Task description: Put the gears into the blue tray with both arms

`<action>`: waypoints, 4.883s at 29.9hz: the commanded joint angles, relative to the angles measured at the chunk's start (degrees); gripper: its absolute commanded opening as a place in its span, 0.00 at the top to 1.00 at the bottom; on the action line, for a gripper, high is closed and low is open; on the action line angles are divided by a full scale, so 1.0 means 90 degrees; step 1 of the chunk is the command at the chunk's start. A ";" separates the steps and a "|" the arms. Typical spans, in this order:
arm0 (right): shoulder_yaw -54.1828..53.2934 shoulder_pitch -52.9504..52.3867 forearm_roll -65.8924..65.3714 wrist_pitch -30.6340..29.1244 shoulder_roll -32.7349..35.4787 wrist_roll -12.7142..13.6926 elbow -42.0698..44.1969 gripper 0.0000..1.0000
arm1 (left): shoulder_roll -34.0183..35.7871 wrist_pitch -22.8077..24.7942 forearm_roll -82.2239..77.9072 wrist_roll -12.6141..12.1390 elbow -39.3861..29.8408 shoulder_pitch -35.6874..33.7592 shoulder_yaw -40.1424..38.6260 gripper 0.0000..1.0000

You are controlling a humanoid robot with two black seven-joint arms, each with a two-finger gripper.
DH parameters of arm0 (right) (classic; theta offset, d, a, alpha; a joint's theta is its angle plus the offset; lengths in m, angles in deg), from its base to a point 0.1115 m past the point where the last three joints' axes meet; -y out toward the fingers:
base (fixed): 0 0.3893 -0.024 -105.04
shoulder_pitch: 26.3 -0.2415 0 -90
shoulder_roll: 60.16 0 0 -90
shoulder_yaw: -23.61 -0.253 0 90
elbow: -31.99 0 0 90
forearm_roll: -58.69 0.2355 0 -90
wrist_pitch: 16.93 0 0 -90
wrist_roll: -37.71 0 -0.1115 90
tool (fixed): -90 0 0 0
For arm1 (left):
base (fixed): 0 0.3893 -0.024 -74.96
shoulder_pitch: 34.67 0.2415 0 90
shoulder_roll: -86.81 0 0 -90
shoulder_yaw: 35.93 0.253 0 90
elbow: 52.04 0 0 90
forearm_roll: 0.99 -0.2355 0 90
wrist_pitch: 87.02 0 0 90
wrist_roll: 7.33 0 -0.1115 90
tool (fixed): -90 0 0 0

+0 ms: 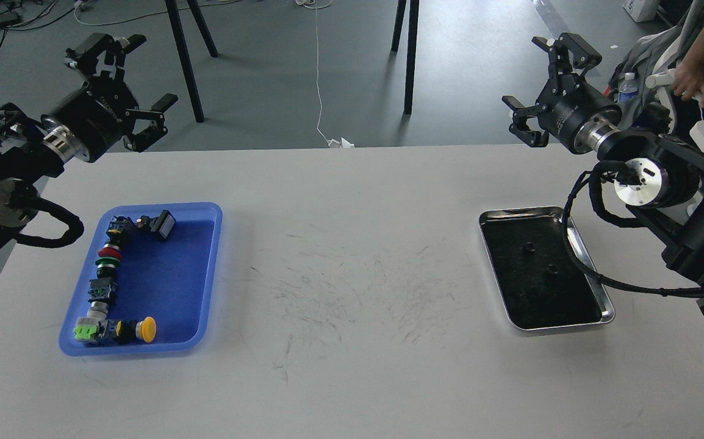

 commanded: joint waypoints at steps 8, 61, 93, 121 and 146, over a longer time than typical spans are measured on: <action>-0.0150 0.0276 0.0001 -0.0006 -0.0070 -0.0048 -0.0103 0.01 | -0.0067 -0.0194 -0.0004 0.0044 0.0217 0.0105 -0.0182 0.01; -0.0298 0.0530 -0.0155 -0.0123 -0.0129 0.0030 -0.0142 0.01 | -0.0282 -0.0049 -0.0072 0.0015 0.0549 0.0174 -0.0114 0.01; 0.3911 -0.1755 -0.1794 -0.0260 0.1922 0.0186 -0.1334 0.01 | -0.0516 -0.0029 -0.0101 0.0054 0.0588 0.0203 -0.0182 0.01; 0.6216 -0.2400 -0.8680 -0.0778 0.1220 -0.0966 -0.0622 0.03 | -0.0614 -0.0049 -0.0082 0.0083 0.0588 0.0252 -0.0192 0.01; 0.7594 -0.2067 -0.9149 -0.0436 -0.0480 -0.1503 0.0814 0.15 | -0.0624 -0.0039 -0.0082 0.0220 0.0618 0.0418 -0.0192 0.01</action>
